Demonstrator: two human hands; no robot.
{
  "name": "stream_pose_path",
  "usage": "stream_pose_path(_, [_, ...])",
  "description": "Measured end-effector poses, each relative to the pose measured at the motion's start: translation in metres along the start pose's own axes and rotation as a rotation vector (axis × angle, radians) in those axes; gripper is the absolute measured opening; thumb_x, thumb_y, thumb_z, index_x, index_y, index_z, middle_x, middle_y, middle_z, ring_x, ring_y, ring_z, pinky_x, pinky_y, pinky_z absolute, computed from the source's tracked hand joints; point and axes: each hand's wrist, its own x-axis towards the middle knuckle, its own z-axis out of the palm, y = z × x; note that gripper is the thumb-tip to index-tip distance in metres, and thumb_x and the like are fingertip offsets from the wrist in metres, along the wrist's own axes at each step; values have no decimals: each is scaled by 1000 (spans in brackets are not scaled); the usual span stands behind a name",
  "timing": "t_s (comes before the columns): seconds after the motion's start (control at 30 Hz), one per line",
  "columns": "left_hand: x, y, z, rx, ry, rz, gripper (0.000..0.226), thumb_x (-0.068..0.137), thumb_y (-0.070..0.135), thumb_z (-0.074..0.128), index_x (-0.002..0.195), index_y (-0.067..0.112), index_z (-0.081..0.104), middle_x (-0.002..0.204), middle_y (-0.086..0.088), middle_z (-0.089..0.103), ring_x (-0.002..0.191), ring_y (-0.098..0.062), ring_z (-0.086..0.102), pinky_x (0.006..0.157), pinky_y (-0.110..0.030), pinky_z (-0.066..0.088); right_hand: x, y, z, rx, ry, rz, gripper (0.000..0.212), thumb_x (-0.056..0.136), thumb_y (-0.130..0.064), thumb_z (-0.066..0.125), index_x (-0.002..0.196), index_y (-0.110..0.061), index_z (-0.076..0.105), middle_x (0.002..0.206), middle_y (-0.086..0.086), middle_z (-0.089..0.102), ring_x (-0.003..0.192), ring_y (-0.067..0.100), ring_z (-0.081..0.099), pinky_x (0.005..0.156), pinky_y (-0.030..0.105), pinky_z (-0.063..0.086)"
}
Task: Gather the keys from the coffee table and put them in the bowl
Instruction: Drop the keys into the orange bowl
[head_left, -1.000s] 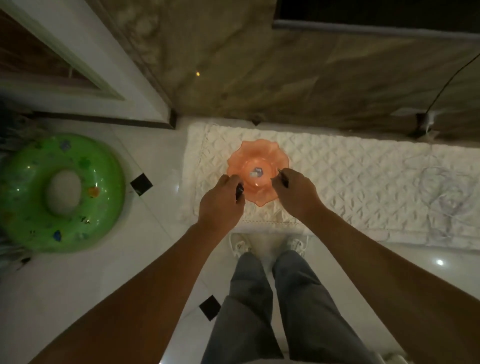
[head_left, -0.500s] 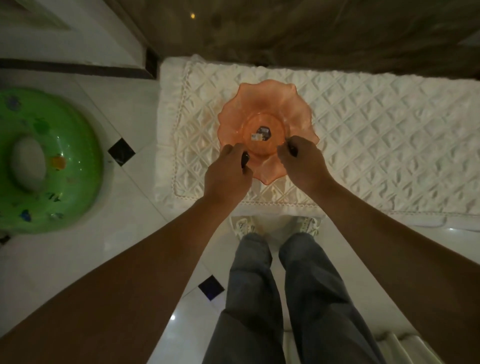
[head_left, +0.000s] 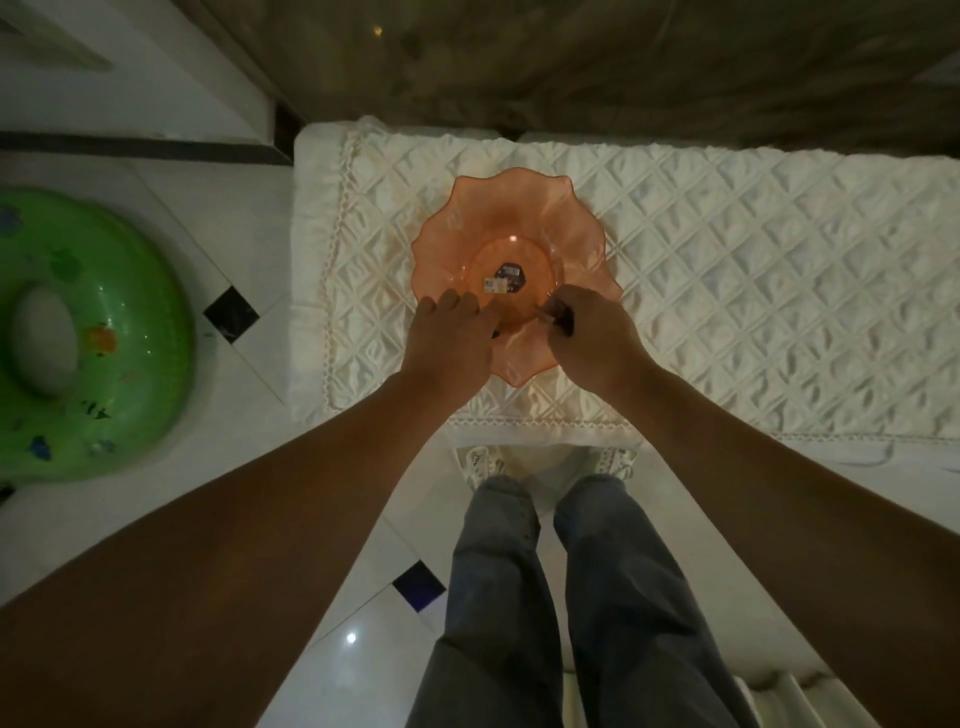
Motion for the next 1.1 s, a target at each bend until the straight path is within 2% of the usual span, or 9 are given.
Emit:
stream_pose_path(0.13, [2,0,5,34,-22,0,30,95,34,47,120,25,59,108,-4,62,101,-26,53,83,-38,35,-2,5,3,-62,-25,-30,25,85,-8,51,105,-14,65,103,9,63,92,30,62,75,35,51])
stream_pose_path(0.23, [4,3,5,30,-26,8,32,93,33,46,122,26,58,108,-4,62,101,-26,53,84,-39,35,-4,7,2,-92,-22,-71,29,86,-8,50,110,-13,66,109,10,62,100,30,60,84,40,53])
stream_pose_path(0.6, [-2,8,4,-2,1,6,30,92,30,46,116,19,61,105,-8,61,97,-27,53,81,-40,38,-16,10,-8,-178,14,-185,31,87,-2,52,110,-14,67,114,7,62,110,29,52,81,47,54])
stream_pose_path(0.77, [-7,12,3,-12,19,10,28,91,28,47,110,15,63,104,-11,62,96,-30,53,77,-41,37,-15,9,-9,-204,9,-180,30,87,-4,50,112,-12,65,110,6,62,105,27,52,79,45,53])
stream_pose_path(0.93, [-15,15,1,-24,20,-8,27,92,28,43,104,14,63,103,-8,62,96,-27,53,80,-40,40,-19,4,-8,-219,-24,-178,25,88,-12,53,110,-15,65,109,4,63,104,24,53,80,44,53])
stream_pose_path(1.1, [-25,14,-2,-59,64,-41,30,92,27,43,111,19,64,106,-4,62,97,-23,54,80,-35,38,-29,1,-4,-198,-21,-187,26,87,-12,55,111,-14,65,115,4,60,107,23,51,79,42,53])
